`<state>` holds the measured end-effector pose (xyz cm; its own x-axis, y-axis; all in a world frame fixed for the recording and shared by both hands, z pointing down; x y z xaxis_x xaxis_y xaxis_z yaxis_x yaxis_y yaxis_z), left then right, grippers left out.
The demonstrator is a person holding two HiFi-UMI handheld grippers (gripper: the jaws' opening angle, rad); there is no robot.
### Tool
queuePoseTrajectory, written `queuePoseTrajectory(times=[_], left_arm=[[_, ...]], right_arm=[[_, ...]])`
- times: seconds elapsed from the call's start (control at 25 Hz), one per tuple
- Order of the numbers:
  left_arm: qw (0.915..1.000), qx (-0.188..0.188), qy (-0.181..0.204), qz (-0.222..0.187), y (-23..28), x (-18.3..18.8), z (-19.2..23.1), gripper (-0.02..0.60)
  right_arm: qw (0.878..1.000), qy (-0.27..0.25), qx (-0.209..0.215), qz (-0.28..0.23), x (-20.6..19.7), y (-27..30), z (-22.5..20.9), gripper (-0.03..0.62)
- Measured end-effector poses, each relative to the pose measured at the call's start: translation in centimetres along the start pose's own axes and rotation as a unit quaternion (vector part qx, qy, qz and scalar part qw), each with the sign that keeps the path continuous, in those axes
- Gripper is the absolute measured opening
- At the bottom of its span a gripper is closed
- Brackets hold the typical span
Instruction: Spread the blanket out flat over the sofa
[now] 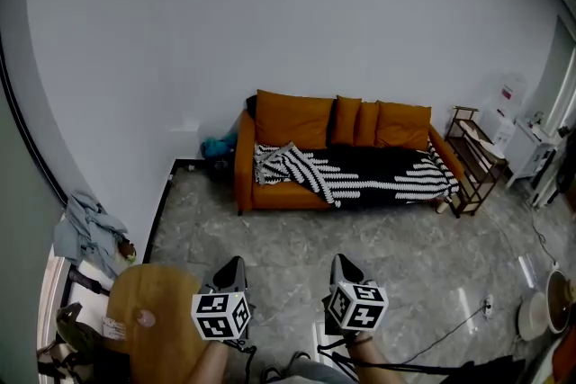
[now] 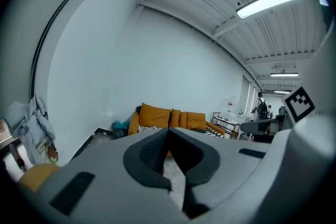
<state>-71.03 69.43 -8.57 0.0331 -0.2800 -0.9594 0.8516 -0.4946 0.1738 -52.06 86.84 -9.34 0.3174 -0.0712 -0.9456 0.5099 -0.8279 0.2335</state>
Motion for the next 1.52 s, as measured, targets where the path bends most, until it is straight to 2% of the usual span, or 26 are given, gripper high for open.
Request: queuePoseTrajectory(times=[0.4,0.56,1.08,1.52], left_arm=[[0.9996,0.008,0.0,0.026,4.3,-0.9,1.6,-0.009],[0.9995,0.013,-0.002,0.03,7.4,-0.4,2.2,-0.009],[0.999,0.04,-0.007,0.022,17.7,2.3,2.6,-0.009],[0.998,0.06,0.008,0.018,25.4,3.8,4.0,-0.009]], right_arm=[[1.0,0.01,-0.014,0.019,-0.3,4.7,-1.7,0.005],[1.0,0.014,-0.004,0.027,0.1,7.9,-2.1,0.005],[0.999,0.005,0.03,0.034,4.2,17.8,-5.6,0.005],[0.999,0.018,0.026,0.023,7.3,25.5,-10.3,0.005]])
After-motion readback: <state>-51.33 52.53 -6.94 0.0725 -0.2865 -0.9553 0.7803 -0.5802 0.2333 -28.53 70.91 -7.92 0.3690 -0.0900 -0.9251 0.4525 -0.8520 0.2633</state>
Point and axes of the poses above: the fingertips, and each gripper's own axes: y forward along the fingers, z to its left, x out of its top, the point moved 6 cm from there along -y, backward along the fingers, and after that the axes turned 6 degrees about -z, right-handed, at the moved point
